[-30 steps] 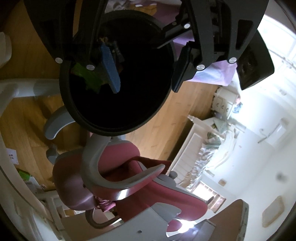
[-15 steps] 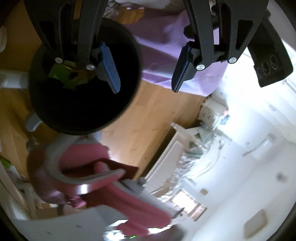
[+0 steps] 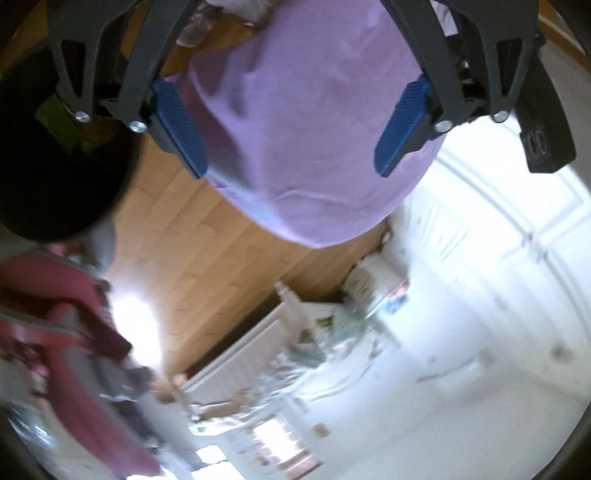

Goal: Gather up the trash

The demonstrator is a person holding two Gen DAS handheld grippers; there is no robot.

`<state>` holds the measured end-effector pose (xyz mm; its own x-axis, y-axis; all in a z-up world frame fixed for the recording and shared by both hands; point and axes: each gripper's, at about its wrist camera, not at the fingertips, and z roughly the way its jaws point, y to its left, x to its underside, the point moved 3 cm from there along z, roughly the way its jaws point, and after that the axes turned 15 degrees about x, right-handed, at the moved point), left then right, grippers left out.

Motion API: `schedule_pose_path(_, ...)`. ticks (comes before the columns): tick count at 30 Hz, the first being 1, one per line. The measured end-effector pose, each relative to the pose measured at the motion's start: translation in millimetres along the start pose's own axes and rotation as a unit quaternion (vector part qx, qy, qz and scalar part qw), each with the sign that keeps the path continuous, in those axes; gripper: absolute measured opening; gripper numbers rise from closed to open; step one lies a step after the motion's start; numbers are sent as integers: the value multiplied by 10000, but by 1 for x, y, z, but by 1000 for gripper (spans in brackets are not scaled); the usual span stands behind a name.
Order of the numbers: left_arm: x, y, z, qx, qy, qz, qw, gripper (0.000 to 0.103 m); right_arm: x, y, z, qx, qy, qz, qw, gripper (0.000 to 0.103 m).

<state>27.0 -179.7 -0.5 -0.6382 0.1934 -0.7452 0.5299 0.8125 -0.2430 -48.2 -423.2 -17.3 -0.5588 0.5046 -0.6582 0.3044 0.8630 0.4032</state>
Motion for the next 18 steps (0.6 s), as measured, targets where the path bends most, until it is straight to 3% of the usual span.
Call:
schedule_pose_path(6, 10, 61, -43, -690, -508, -577, 9947, 98, 13, 92, 22, -173, -66, -941, 9954, 98)
schedule_pose_path(9, 19, 81, -56, -954, -534, -601, 9922, 98, 24, 130, 33, -180, -211, -1347, 9905, 98)
schedule_pose_path(18, 33, 118, -74, -1107, -683, -899, 9874, 98, 38, 172, 65, -83, -858, -1683, 9820, 98)
